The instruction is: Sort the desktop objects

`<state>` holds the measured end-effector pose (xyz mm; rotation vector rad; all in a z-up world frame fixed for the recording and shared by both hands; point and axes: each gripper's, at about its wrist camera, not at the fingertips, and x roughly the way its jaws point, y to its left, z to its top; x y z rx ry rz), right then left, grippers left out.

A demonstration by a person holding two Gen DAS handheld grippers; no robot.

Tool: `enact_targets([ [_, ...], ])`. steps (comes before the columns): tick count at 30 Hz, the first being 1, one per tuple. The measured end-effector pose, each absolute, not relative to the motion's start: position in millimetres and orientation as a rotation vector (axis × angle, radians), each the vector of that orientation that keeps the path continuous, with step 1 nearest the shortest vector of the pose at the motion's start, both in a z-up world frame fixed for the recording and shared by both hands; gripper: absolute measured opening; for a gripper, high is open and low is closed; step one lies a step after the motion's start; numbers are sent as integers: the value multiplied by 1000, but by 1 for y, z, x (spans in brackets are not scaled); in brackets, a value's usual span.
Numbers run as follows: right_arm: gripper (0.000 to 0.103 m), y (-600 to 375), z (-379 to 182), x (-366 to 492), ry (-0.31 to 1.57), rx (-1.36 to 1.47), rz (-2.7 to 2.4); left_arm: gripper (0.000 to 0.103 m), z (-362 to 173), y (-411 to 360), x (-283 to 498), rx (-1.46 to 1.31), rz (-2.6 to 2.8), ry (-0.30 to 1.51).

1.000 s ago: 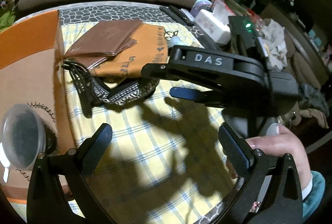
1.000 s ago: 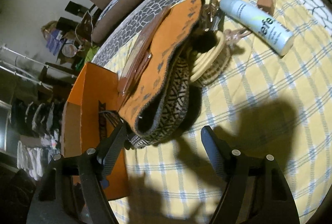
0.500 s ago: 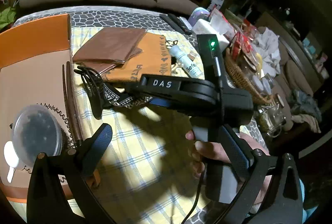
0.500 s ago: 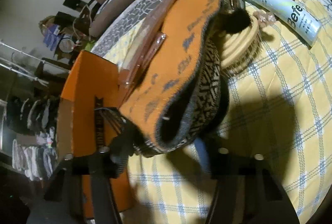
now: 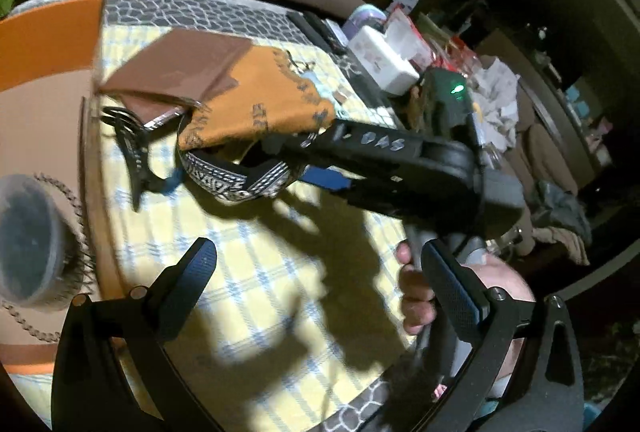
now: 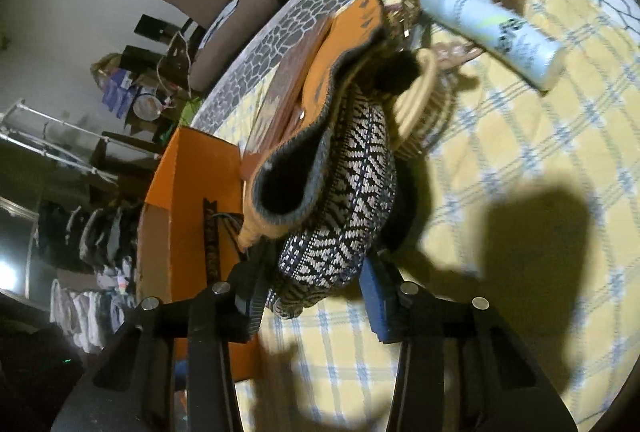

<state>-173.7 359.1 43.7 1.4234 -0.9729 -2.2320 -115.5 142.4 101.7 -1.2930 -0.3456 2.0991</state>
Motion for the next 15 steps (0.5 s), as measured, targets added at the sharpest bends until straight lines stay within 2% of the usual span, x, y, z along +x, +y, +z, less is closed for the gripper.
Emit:
enact_targets([
  [3,41,369,51,-166,-941,1427,-2220,103,100,154,-113,-1294,2154,-276],
  [15,40,392,56,-131,-672,1505,-2214,103,94,178,-104,-1284,2143,-217],
])
